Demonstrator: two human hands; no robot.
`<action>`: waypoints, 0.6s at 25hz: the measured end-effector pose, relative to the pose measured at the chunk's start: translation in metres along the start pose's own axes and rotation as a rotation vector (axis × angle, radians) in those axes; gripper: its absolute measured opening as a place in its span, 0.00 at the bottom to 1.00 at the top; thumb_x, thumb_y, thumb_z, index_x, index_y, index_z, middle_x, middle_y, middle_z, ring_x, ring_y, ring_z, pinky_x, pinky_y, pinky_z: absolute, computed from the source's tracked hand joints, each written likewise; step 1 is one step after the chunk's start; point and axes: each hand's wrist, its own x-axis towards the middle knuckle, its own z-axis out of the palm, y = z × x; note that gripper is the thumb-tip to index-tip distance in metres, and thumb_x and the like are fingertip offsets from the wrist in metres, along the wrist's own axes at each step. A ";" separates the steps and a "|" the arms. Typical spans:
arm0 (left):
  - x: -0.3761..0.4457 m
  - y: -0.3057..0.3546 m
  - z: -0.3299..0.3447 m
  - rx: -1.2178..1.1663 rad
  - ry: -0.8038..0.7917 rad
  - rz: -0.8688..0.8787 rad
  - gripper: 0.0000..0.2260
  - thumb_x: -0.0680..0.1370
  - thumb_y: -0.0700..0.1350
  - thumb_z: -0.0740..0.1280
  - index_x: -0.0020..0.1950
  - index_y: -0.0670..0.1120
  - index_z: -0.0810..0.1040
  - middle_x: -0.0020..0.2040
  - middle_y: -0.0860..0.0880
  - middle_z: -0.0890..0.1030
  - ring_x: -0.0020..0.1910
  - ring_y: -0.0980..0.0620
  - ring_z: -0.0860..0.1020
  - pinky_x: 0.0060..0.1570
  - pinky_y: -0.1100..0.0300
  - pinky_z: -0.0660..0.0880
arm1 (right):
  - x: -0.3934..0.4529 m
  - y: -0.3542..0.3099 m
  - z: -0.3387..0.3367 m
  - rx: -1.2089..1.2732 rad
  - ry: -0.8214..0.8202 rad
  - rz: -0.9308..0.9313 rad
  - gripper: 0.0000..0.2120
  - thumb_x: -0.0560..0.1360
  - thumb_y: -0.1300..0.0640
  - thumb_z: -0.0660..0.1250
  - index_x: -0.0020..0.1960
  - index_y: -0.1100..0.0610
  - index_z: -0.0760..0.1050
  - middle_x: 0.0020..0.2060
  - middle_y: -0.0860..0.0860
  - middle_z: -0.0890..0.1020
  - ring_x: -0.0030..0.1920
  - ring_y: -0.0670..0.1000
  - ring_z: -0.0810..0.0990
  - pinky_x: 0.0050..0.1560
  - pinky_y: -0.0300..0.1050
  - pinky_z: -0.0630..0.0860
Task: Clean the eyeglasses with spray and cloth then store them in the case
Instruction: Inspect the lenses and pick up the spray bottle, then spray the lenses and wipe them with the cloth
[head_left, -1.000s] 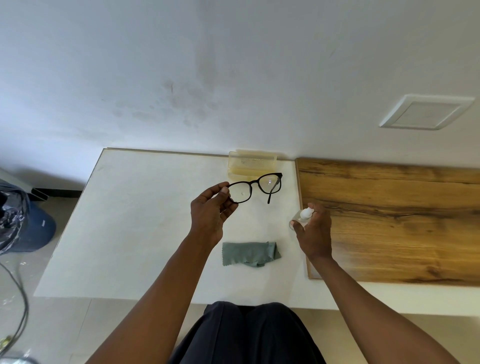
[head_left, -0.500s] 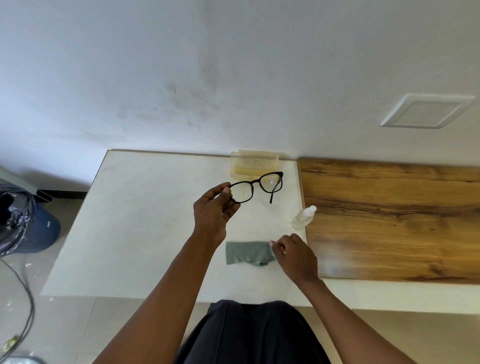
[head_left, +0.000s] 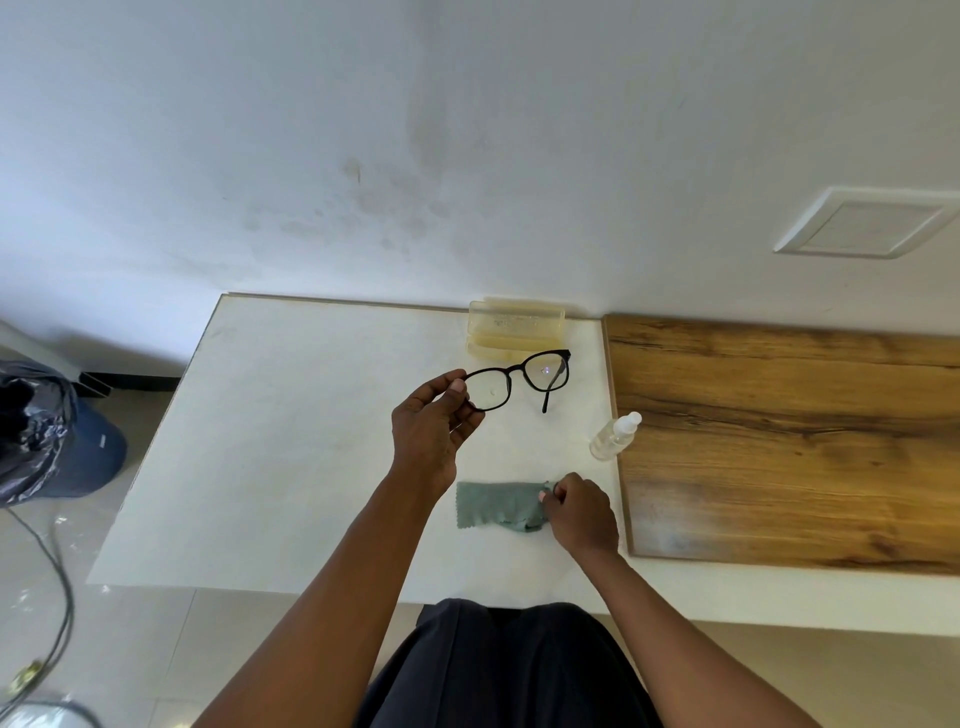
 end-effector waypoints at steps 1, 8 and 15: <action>0.000 0.000 0.000 0.002 0.001 -0.002 0.05 0.76 0.36 0.65 0.46 0.42 0.80 0.31 0.48 0.76 0.30 0.53 0.76 0.36 0.60 0.80 | 0.000 -0.001 -0.001 0.060 0.004 -0.001 0.10 0.76 0.54 0.63 0.46 0.61 0.74 0.46 0.57 0.80 0.47 0.57 0.77 0.42 0.45 0.70; -0.003 -0.001 0.006 0.008 -0.005 -0.017 0.05 0.76 0.36 0.65 0.48 0.41 0.80 0.33 0.47 0.74 0.33 0.52 0.74 0.40 0.60 0.80 | -0.005 -0.031 -0.034 0.492 0.214 -0.185 0.03 0.70 0.64 0.70 0.42 0.63 0.79 0.48 0.54 0.75 0.47 0.52 0.76 0.43 0.38 0.69; -0.007 -0.005 0.008 0.010 -0.027 -0.009 0.05 0.76 0.36 0.65 0.47 0.42 0.80 0.33 0.46 0.74 0.34 0.50 0.74 0.38 0.60 0.81 | -0.018 -0.077 -0.066 0.703 0.437 -0.417 0.04 0.68 0.62 0.67 0.35 0.60 0.73 0.35 0.49 0.74 0.35 0.43 0.73 0.35 0.25 0.68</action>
